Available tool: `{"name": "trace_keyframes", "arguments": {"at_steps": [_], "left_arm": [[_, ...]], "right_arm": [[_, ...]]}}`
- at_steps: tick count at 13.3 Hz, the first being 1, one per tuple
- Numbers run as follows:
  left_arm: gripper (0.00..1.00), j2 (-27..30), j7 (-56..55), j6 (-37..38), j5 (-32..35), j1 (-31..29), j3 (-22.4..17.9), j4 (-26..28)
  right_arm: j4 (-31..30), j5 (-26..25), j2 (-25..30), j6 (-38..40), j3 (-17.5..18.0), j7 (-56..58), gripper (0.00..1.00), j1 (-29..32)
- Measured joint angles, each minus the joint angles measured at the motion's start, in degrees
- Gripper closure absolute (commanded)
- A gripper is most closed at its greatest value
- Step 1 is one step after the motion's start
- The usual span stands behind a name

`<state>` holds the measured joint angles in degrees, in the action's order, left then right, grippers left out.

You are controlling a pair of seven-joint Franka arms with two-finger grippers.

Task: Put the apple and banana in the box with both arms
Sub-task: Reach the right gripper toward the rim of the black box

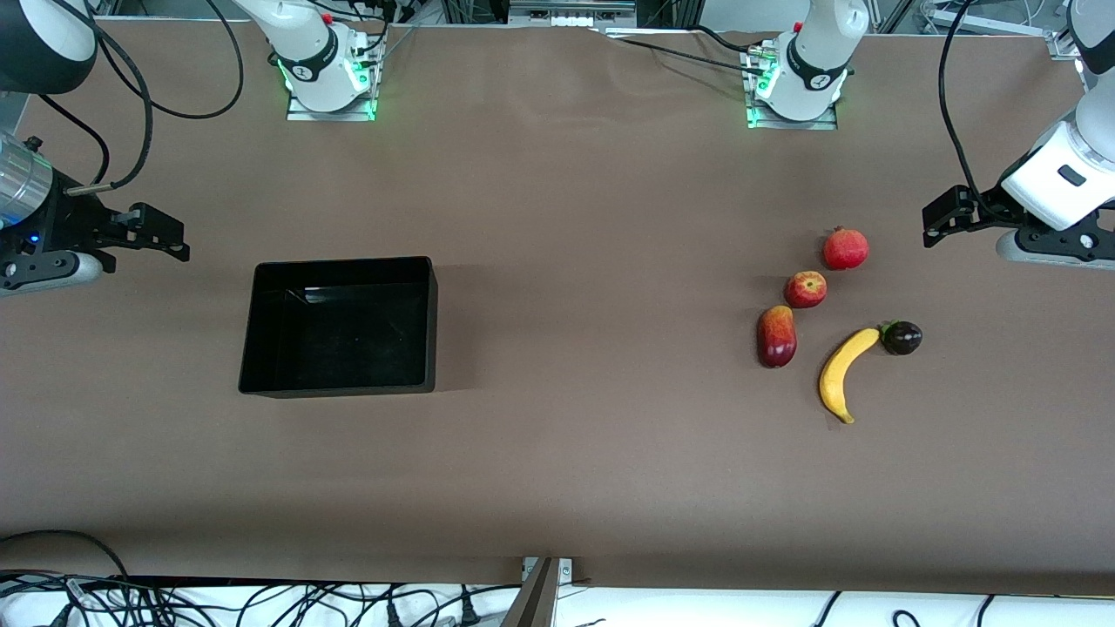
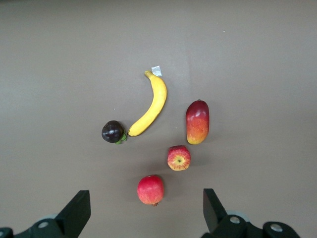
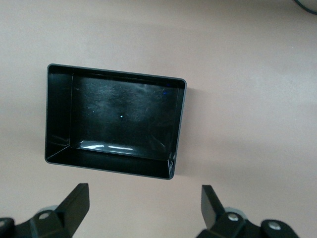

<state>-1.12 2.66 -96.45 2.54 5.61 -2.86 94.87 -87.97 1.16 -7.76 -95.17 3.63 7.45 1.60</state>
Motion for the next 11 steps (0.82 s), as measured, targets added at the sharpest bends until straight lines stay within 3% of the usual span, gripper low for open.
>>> {"name": "trace_keyframes", "arguments": {"at_steps": [8, 11], "left_arm": [[0.0, 0.0, 0.0, 0.0, 0.0, 0.1, 0.0, -0.1], [0.0, 0.0, 0.0, 0.0, 0.0, 0.1, 0.0, -0.1]], "right_arm": [[-0.1, 0.0, -0.2, 0.3, 0.0, 0.0, 0.0, 0.0], [-2.6, 0.0, -2.6, -0.5, -0.2, -0.4, 0.0, 0.0]]}}
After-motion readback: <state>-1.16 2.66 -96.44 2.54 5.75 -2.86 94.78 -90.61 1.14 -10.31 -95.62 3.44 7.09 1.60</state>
